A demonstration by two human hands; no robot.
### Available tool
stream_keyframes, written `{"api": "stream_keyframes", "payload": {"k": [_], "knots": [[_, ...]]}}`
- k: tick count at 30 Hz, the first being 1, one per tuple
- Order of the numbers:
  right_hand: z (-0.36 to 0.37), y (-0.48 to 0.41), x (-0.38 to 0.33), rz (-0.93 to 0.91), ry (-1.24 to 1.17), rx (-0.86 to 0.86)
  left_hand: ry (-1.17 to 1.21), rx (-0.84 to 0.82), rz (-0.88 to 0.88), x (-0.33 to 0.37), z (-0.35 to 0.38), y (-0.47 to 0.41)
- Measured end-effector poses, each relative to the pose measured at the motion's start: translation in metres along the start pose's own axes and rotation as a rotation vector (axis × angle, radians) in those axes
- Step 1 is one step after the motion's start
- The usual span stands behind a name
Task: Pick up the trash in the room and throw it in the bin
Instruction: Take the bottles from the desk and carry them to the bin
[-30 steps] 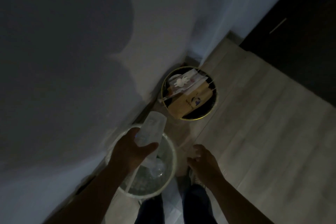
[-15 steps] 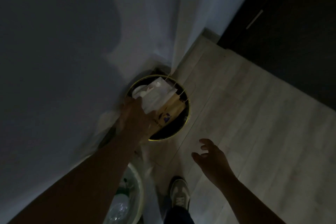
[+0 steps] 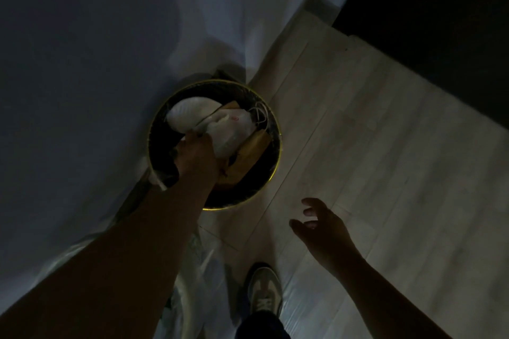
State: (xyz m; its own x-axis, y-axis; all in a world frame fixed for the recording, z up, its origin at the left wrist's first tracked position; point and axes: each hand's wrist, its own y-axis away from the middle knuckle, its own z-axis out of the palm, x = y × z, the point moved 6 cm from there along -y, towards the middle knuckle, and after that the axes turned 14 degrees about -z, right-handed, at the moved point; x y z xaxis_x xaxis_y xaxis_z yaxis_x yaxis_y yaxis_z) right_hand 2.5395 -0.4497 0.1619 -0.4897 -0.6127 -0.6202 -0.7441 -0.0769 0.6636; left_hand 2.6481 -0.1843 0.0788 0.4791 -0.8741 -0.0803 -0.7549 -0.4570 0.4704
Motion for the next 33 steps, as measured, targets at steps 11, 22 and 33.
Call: {"api": "stream_keyframes", "payload": {"k": [11,22,33], "knots": [[-0.026,0.037,-0.082,-0.08,0.061,0.004,0.069,-0.091,0.184,-0.012,-0.102,0.053],[-0.119,0.161,-0.248,-0.263,0.262,0.086,-0.141,-0.011,0.568,-0.033,-0.33,0.194],[-0.29,0.411,-0.517,-0.646,0.598,0.394,-0.046,0.408,0.69,-0.075,-0.707,0.367]]}}
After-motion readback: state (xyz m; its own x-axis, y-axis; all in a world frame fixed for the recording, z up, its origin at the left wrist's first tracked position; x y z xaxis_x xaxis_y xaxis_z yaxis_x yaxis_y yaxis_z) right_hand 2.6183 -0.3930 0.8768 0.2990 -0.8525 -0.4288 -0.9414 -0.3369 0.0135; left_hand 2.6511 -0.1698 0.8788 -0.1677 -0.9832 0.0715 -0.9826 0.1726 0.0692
